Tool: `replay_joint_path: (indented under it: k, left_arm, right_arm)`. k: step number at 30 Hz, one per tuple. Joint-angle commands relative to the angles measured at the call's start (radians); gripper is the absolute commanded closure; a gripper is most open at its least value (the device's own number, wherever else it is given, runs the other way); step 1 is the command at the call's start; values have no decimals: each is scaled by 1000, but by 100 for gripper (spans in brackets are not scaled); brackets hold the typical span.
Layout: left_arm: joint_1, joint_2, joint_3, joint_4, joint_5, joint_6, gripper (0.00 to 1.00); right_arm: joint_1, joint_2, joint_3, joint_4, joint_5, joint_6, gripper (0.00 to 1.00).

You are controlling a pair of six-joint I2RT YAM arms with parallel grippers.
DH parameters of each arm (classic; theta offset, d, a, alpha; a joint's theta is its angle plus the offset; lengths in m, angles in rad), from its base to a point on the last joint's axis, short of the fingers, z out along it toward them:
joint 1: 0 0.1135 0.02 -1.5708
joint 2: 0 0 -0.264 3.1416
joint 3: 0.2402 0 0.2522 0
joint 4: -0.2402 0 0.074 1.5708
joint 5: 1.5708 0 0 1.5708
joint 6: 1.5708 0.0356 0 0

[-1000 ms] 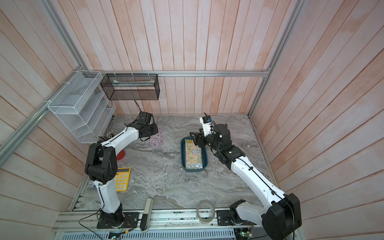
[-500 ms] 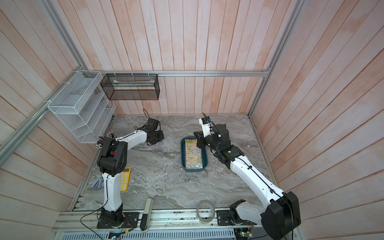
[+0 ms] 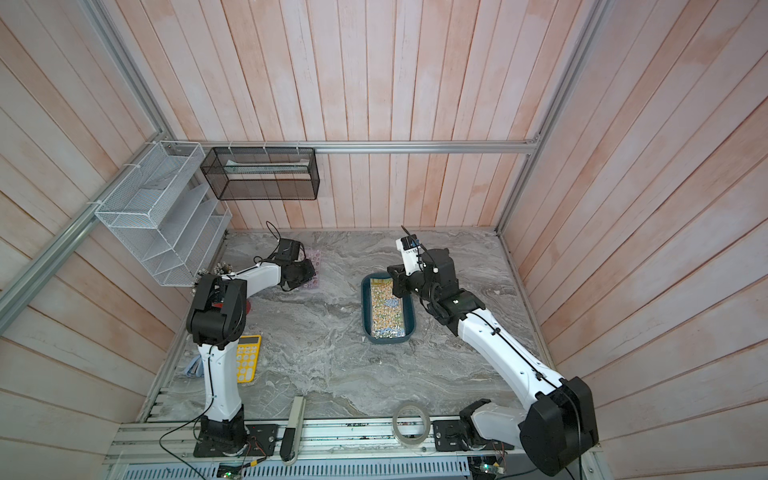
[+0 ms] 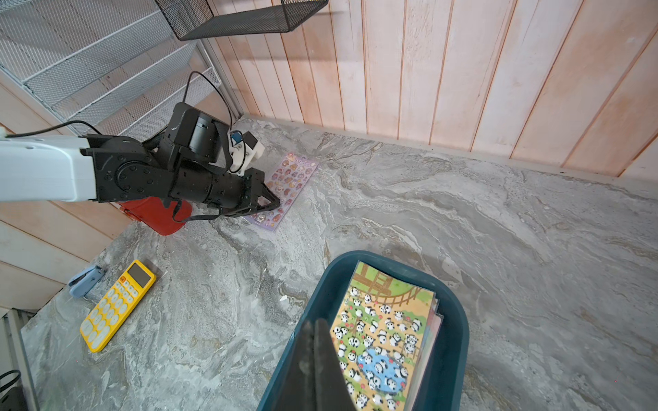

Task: Take the stickers out of the storage box
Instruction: Move the sticker to the center of the board.

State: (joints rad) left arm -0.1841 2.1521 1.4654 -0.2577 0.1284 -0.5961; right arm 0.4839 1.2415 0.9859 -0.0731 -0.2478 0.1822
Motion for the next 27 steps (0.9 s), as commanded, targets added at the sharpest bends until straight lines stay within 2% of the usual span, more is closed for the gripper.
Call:
replay_joint_path:
  k: [1,8,16,21,24,27]
  left_arm:
    - [22,-5,-35,0,13,1,100]
    - [65,-16,-87,60,28,-19,100]
    - [84,-42,-42,30,28,-7,100]
    - [55,-158,-27,-4,-5,14,98]
    - [20,-250,-42,-12,-28,23,91]
    - [-27,-337,-74,-14,-48,25,89]
  right_arm:
    - [-1,16,21,-17,-6,8,100]
    - [-1,18,29,-33,8,8,100]
    - [-1,16,33,-53,42,7,100]
    - [-1,7,37,-71,97,5,99]
    - [-1,3,31,-83,136,17,93]
    - [-1,3,26,-102,167,32,88]
